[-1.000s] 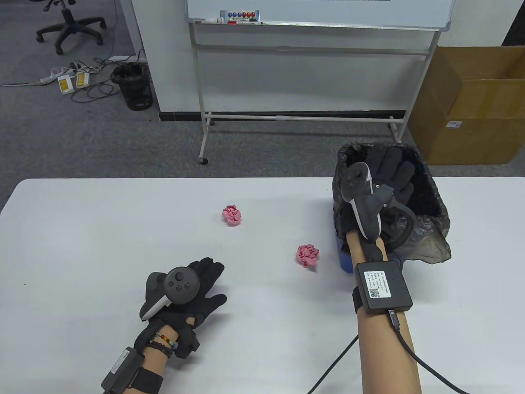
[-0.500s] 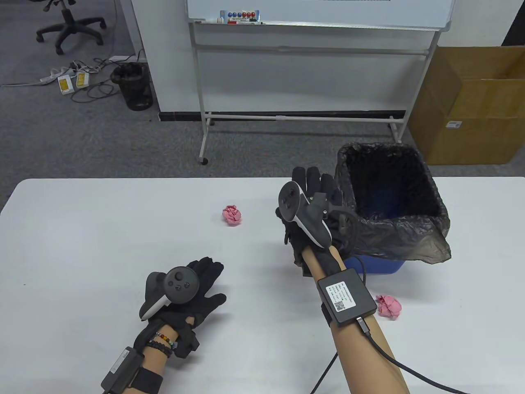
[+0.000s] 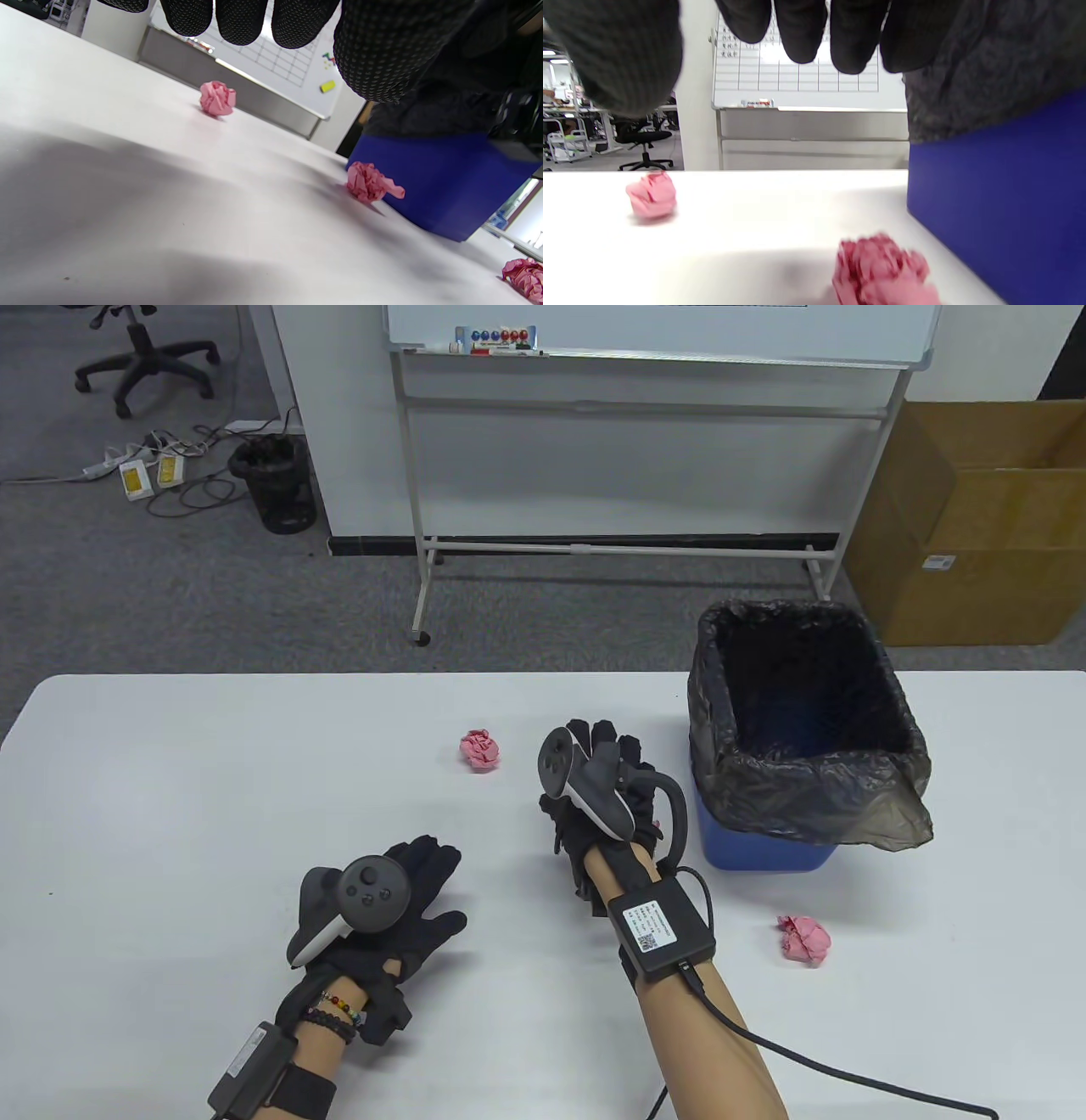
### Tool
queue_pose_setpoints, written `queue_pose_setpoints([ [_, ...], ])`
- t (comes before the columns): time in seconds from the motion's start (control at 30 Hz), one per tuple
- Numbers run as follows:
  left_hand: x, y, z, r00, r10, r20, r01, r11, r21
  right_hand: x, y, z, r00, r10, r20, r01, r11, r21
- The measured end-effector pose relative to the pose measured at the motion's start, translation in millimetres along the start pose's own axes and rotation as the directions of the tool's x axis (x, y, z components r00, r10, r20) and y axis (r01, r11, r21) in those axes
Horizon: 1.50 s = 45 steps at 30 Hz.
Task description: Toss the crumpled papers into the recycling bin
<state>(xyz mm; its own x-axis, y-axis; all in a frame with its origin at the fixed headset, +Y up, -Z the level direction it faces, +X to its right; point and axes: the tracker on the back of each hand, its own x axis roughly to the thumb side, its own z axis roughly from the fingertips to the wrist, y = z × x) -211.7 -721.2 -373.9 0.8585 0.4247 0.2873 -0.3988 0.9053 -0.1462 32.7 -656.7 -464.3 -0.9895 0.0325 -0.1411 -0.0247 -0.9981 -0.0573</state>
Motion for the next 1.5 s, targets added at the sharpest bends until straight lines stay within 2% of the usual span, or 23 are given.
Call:
queue_pose_setpoints([
  [0.33,0.1,0.1,-0.2,1.0,-0.009,-0.007,0.009,1.0,-0.009,-14.3,52.2,-13.6,0.996,0.04,-0.074,-0.034,0.996,0.078],
  [0.7,0.5,-0.3,-0.5,1.0,-0.019,-0.005,0.019,1.0,-0.018,-31.6,83.8,-20.4,0.975,0.104,-0.198,-0.075,0.986,0.152],
  [0.87,1.6,-0.6,-0.6,1.0,-0.02,-0.005,0.02,1.0,-0.022,-38.5,94.2,-26.1,0.969,0.069,-0.235,-0.054,0.996,0.07],
  [0.97,2.3,-0.9,-0.8,1.0,-0.023,-0.004,0.023,0.999,-0.023,-40.7,96.5,-26.4,0.967,0.087,-0.238,-0.07,0.995,0.076],
  [1.23,2.5,-0.6,-0.9,1.0,-0.023,-0.004,0.023,1.0,-0.02,-37.0,94.3,-27.4,0.978,0.046,-0.202,-0.046,0.999,0.003],
  [1.5,3.2,-0.7,-0.9,1.0,-0.021,-0.002,0.021,1.0,-0.023,-22.6,75.0,-15.8,0.993,-0.049,-0.107,0.061,0.993,0.105],
])
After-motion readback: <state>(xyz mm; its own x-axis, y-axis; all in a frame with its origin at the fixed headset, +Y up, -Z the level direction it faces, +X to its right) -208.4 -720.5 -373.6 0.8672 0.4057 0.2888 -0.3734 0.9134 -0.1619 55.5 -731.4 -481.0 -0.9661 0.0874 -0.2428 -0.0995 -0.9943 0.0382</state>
